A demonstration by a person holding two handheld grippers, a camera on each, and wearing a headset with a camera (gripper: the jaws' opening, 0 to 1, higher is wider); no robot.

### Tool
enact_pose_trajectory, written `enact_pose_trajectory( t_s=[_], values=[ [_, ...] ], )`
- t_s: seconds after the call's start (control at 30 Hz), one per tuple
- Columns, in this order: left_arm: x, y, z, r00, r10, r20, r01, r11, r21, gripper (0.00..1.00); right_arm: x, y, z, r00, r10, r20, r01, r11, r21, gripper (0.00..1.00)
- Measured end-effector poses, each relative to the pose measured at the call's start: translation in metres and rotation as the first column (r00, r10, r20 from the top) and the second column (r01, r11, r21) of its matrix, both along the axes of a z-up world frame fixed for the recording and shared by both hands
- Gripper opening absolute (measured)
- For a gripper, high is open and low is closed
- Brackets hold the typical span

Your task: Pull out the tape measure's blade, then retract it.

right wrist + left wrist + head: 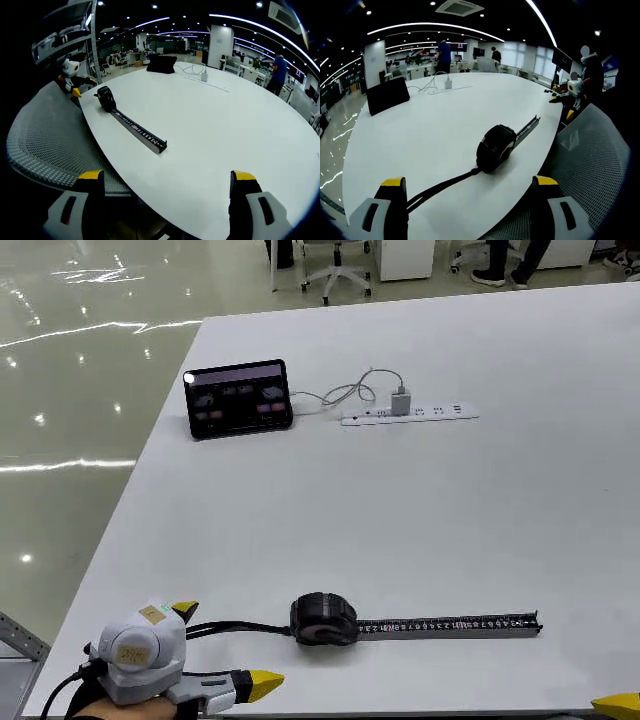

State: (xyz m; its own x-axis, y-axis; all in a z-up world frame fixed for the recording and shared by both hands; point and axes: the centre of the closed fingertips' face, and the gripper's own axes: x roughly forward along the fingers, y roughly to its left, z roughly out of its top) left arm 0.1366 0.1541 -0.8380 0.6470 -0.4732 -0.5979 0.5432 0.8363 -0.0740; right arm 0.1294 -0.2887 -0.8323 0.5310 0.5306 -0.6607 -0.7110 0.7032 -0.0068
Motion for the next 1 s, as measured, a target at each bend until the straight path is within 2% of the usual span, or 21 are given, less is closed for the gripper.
enact_pose_trajectory(
  t_s=[0.27,0.3,0.33,0.37,0.43,0.47,0.57,0.6,0.63,0.67,0.73,0.77,0.8,0.87,0.93,1.0],
  values=[
    [0.002,-0.007,-0.003,1.000,-0.013,-0.009,0.013,1.000,0.006,1.00,-0.003,-0.004,0.000,1.000,0.002,-0.003,-0.002,1.000,-0.009,1.00],
    [0.002,-0.008,-0.005,1.000,-0.011,-0.023,0.012,1.000,0.011,1.00,-0.004,-0.004,0.000,1.000,0.001,-0.007,-0.001,1.000,-0.008,1.00],
    [0.002,-0.007,-0.007,0.999,0.001,-0.053,0.000,1.000,0.012,1.00,-0.004,-0.003,0.000,1.000,0.005,-0.007,-0.005,1.000,-0.008,1.00],
    [0.002,-0.010,-0.005,0.998,0.000,-0.066,0.000,1.000,0.000,1.00,-0.005,-0.003,0.000,1.000,0.009,-0.008,-0.009,1.000,-0.009,1.00],
    [0.007,-0.012,0.001,0.997,0.021,-0.077,-0.020,1.000,0.024,0.99,-0.006,0.001,0.000,1.000,0.021,-0.023,-0.022,1.000,-0.017,1.00],
    [0.009,-0.018,0.007,0.998,0.012,-0.069,-0.010,1.000,0.028,0.99,-0.005,0.003,0.001,0.999,0.031,-0.024,-0.031,0.999,-0.026,1.00],
    [0.014,-0.026,0.015,0.996,0.024,-0.081,-0.021,0.999,0.026,0.99,-0.001,0.007,0.005,0.999,0.046,-0.020,-0.046,0.998,-0.034,1.00],
    [0.016,-0.030,0.017,0.995,0.031,-0.091,-0.030,0.999,0.012,0.99,0.000,0.009,0.006,0.998,0.053,-0.020,-0.053,0.998,-0.036,1.00],
    [0.013,-0.035,0.017,0.988,0.053,-0.142,-0.055,0.998,-0.009,0.97,0.002,0.011,0.005,0.998,0.066,-0.021,-0.067,0.996,-0.051,1.00],
    [0.012,-0.038,0.017,0.986,0.065,-0.156,-0.069,0.997,-0.018,0.95,0.003,0.012,0.005,0.997,0.078,-0.019,-0.079,0.995,-0.063,1.00],
    [0.017,-0.046,0.021,0.986,0.071,-0.152,-0.072,0.997,-0.001,0.96,0.005,0.016,0.006,0.995,0.097,-0.021,-0.098,0.992,-0.074,1.00],
    [0.015,-0.046,0.020,0.983,0.074,-0.167,-0.071,0.997,0.019,0.96,0.006,0.018,0.007,0.994,0.104,-0.024,-0.105,0.992,-0.075,1.00],
    [0.017,-0.049,0.022,0.980,0.089,-0.178,-0.087,0.996,0.020,0.96,0.009,0.020,0.006,0.993,0.115,-0.024,-0.117,0.990,-0.080,0.99],
    [0.023,-0.058,0.029,0.977,0.125,-0.171,-0.130,0.991,-0.021,0.96,0.012,0.024,0.006,0.990,0.140,-0.019,-0.141,0.985,-0.101,0.98],
    [0.025,-0.063,0.030,0.977,0.143,-0.159,-0.146,0.989,-0.005,0.96,0.016,0.027,0.004,0.988,0.154,-0.020,-0.155,0.982,-0.106,0.97],
    [0.029,-0.063,0.023,0.972,0.180,-0.150,-0.176,0.984,0.041,0.96,0.019,0.031,0.002,0.984,0.175,-0.024,-0.177,0.977,-0.117,0.96]
  ],
)
